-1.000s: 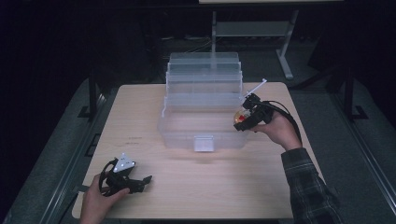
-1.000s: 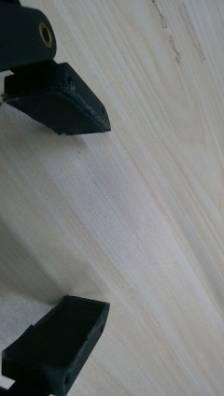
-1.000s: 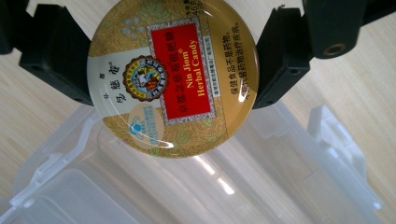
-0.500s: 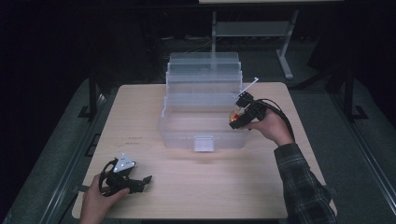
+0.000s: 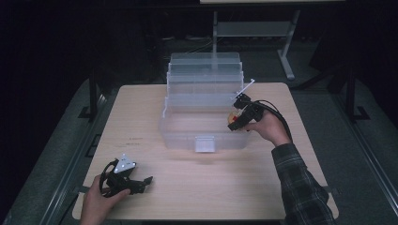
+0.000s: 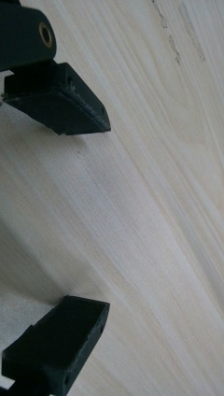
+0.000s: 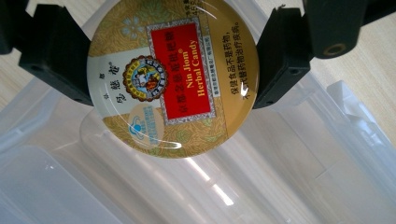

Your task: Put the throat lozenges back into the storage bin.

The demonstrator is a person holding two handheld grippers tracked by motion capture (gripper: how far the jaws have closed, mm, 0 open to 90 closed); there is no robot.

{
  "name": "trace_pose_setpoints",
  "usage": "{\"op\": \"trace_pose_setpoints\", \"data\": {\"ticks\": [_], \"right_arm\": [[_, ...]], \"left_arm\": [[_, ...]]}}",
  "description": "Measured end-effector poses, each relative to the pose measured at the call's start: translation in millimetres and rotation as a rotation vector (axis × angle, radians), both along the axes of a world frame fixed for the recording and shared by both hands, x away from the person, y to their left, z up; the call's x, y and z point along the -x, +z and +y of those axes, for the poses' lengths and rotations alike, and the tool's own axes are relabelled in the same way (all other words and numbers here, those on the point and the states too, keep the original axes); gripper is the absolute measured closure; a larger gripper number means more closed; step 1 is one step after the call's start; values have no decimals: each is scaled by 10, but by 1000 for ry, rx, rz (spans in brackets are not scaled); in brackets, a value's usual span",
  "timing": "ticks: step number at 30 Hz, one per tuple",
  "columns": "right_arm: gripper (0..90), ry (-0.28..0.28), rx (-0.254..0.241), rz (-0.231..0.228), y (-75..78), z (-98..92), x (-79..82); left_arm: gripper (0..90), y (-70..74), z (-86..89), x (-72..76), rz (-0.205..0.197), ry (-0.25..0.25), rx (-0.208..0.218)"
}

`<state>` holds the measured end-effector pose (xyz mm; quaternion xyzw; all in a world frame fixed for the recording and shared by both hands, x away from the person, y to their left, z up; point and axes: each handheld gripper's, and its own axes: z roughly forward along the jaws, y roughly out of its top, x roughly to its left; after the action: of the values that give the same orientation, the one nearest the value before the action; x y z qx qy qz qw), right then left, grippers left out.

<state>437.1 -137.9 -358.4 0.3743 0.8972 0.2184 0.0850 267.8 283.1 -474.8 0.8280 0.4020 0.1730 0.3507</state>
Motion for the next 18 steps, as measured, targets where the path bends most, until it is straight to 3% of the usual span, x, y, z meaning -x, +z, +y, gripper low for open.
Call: {"op": "trace_pose_setpoints", "data": {"ticks": [18], "right_arm": [[185,-1,-1,0,1,10,-9]], "left_arm": [[110,0,0,0,0,0,0]]}}
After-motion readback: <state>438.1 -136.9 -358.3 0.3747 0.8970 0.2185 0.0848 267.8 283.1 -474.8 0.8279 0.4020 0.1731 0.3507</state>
